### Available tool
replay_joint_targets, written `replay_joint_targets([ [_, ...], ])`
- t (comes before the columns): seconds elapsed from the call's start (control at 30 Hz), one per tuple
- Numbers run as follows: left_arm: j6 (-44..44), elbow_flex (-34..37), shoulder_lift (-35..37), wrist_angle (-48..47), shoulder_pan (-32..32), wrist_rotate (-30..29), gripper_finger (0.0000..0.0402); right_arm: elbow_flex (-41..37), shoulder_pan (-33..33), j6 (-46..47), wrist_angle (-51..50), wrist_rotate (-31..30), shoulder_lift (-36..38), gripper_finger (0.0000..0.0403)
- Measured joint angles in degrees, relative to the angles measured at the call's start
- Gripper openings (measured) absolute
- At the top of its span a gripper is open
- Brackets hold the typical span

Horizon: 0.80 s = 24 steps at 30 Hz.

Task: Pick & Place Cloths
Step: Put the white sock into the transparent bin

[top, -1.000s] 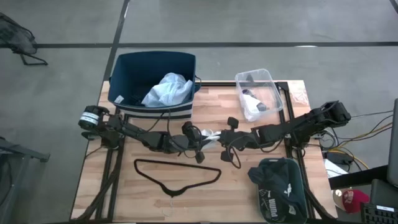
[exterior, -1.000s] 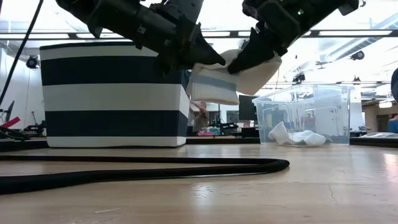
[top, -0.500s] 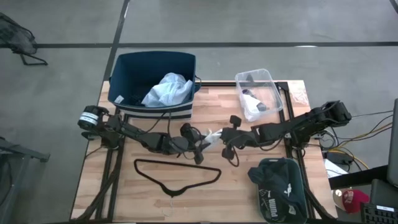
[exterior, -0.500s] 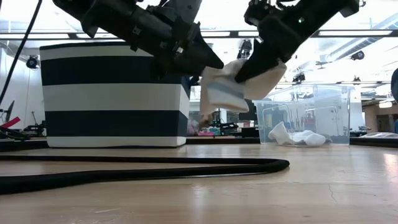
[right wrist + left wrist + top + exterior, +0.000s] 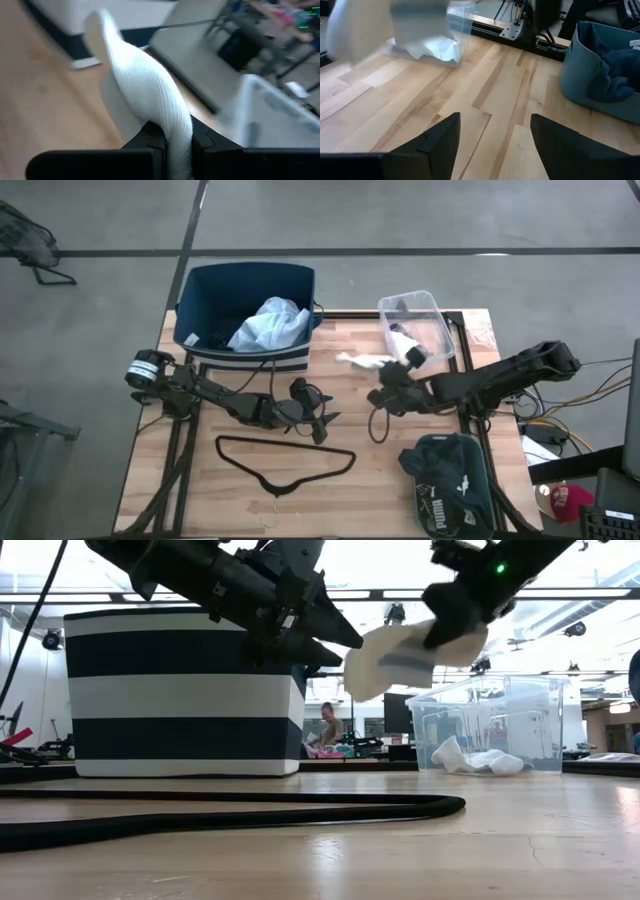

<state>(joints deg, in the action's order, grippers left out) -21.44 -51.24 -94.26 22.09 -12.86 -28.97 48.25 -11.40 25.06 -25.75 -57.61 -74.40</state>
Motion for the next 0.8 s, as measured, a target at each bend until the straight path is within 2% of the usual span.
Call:
replay_joint_targets([
  [0.27,0.01,0.00,0.00,-0.04,0.00,-0.04,0.0246,0.07,0.32,1.11,-4.03,-14.05,11.39,0.0023],
  [0.37,0.01,-0.02,0.00,-0.04,0.00,-0.04,0.0246,0.07,1.24,1.12,-6.01,-17.22,15.09,0.0023],
  [0.67,-0.47,-0.02,0.00,-0.22,0.01,-0.05,0.0246,-0.92,9.38,1.53,-11.82,-17.18,20.64,0.0025],
  [0.8,-0.49,-0.04,0.00,-0.22,0.02,-0.04,0.0246,-2.15,13.90,1.51,-12.22,-15.95,20.56,0.0047],
])
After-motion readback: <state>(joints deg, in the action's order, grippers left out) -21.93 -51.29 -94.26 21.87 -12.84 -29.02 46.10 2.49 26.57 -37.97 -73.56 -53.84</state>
